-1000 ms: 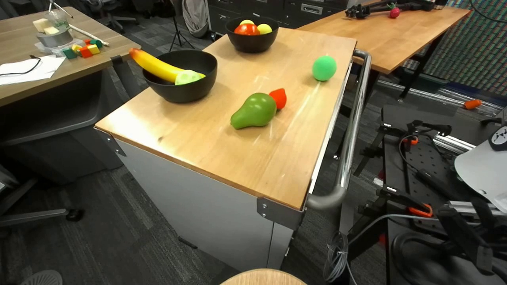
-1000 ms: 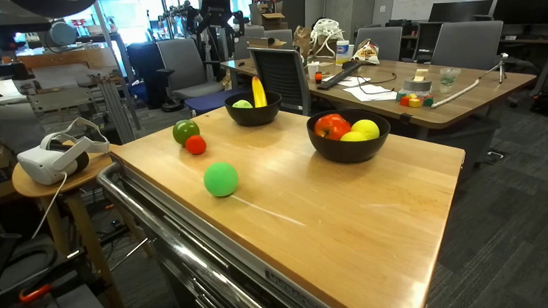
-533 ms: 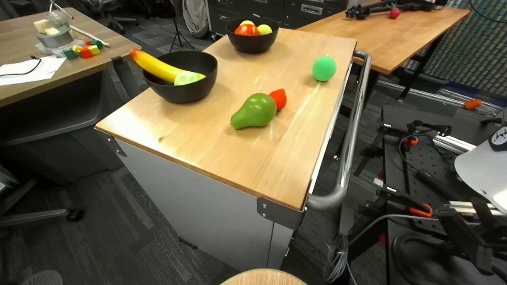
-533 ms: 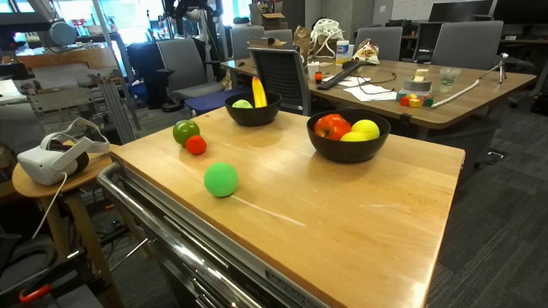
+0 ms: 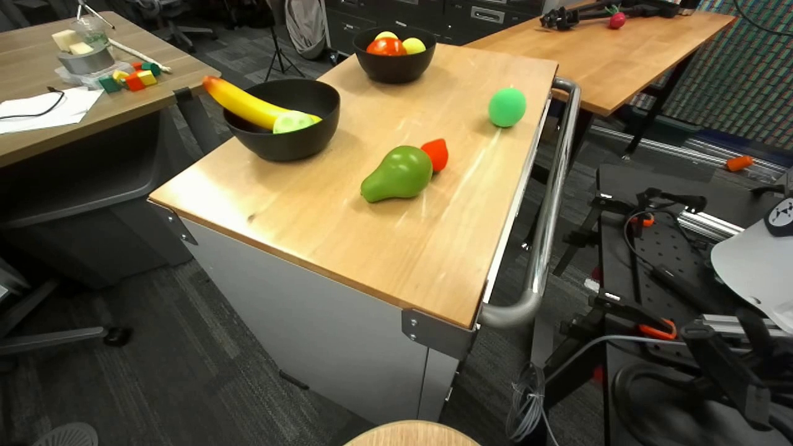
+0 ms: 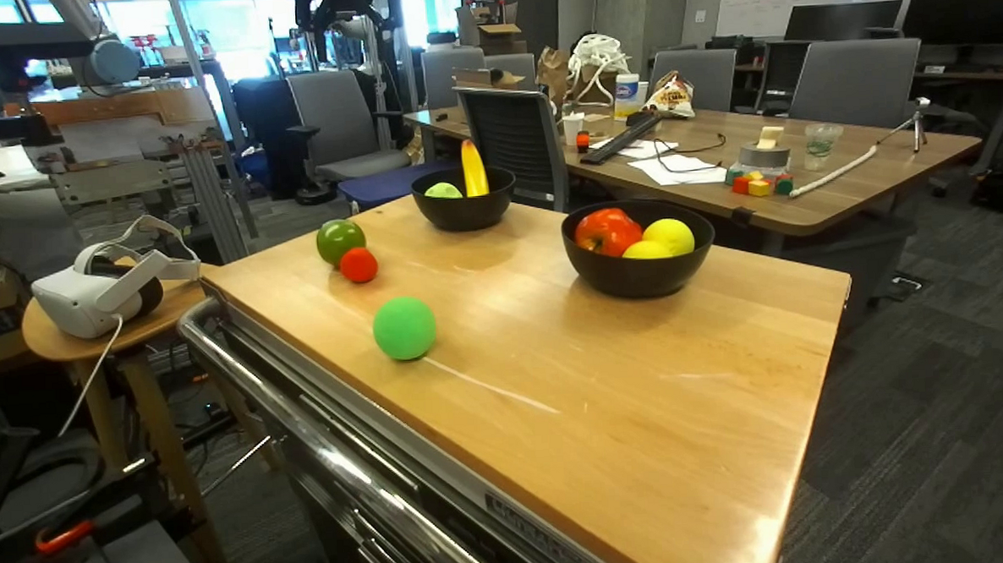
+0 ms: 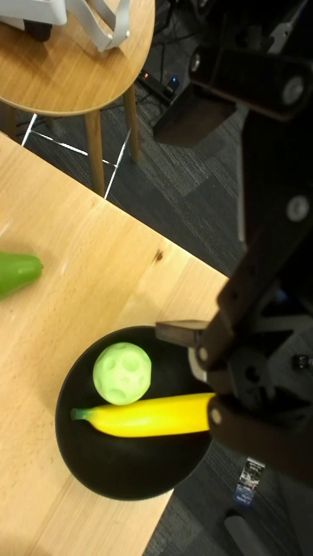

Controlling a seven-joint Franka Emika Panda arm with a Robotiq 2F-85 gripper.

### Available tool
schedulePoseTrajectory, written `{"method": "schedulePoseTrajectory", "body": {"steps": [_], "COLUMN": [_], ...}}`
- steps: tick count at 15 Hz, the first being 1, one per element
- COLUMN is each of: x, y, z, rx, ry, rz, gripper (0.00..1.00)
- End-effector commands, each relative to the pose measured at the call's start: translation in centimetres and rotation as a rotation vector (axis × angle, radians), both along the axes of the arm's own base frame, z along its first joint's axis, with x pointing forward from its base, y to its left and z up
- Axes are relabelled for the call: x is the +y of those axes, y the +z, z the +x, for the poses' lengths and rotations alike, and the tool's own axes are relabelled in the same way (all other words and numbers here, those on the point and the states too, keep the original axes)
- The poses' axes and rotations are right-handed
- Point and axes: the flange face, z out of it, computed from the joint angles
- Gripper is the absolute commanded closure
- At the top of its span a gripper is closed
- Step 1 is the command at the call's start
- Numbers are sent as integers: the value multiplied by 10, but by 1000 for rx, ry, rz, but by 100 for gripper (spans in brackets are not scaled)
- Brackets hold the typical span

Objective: Pick up the fruit toys from the top of the cabinet and put them in the two black bowls.

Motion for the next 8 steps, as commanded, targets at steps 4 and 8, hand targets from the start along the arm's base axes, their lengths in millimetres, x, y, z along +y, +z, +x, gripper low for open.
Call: {"method": "schedulePoseTrajectory", "body": {"steps": [4, 8], "x": [4, -12], "y": [65, 114], "z": [5, -8], "rx": [-288, -418], "ry": [-178, -324], "rz": [9, -30], "gripper": [0, 0]}}
